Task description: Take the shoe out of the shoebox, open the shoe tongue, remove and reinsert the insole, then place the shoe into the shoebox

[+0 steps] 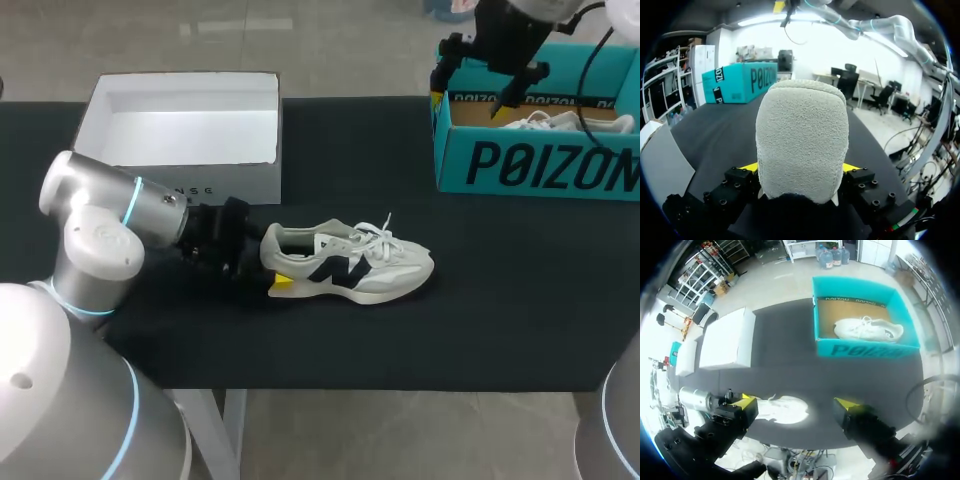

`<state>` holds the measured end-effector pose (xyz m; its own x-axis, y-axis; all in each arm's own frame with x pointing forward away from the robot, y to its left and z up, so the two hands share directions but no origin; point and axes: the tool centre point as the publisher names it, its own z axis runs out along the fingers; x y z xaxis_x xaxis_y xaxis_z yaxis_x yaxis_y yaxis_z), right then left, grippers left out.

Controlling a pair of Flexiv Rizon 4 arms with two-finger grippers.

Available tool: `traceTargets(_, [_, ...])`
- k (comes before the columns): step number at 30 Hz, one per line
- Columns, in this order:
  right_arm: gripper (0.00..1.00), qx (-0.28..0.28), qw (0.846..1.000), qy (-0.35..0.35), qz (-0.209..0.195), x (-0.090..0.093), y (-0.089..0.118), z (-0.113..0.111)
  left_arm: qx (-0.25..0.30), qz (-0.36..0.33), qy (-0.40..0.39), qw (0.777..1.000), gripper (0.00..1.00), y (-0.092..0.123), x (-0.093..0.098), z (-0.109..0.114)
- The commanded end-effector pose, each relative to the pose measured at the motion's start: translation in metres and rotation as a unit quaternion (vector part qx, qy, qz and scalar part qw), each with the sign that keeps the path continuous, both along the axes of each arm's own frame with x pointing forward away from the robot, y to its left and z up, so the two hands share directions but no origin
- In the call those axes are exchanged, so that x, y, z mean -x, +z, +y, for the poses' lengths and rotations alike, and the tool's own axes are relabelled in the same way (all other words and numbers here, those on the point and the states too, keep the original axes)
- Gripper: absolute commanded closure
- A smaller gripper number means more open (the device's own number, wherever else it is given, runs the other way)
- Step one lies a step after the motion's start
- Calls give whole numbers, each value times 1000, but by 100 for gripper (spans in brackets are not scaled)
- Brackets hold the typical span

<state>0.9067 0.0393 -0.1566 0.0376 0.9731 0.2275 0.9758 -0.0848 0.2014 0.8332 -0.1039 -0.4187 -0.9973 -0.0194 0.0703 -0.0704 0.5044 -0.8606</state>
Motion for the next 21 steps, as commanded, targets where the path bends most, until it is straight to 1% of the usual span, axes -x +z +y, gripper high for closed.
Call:
traceTargets(1, [0, 3, 1000, -14, -1, 2, -12, 18, 0, 0, 1, 1000, 100, 0, 0, 0])
traceTargets(3, [0, 5, 1000, -24, 4, 6, -16, 25, 0, 0, 1, 1000, 100, 0, 0, 0])
traceTargets(5, [0, 15, 999, -44, 20, 10, -23, 31, 0, 0, 1, 1000, 100, 0, 0, 0])
traceTargets(7, [0, 4, 997, -64, 33, 14, -29, 36, 0, 0, 1, 1000, 100, 0, 0, 0])
traceTargets(11, [0, 2, 997, -62, 44, 23, -38, 48, 0, 0, 1, 1000, 100, 0, 0, 0])
traceTargets(13, [0, -12, 997, -49, 53, 29, -41, 55, 0, 0, 1, 1000, 100, 0, 0, 0])
traceTargets(21, [0, -12, 997, -49, 53, 29, -41, 55, 0, 0, 1, 1000, 100, 0, 0, 0])
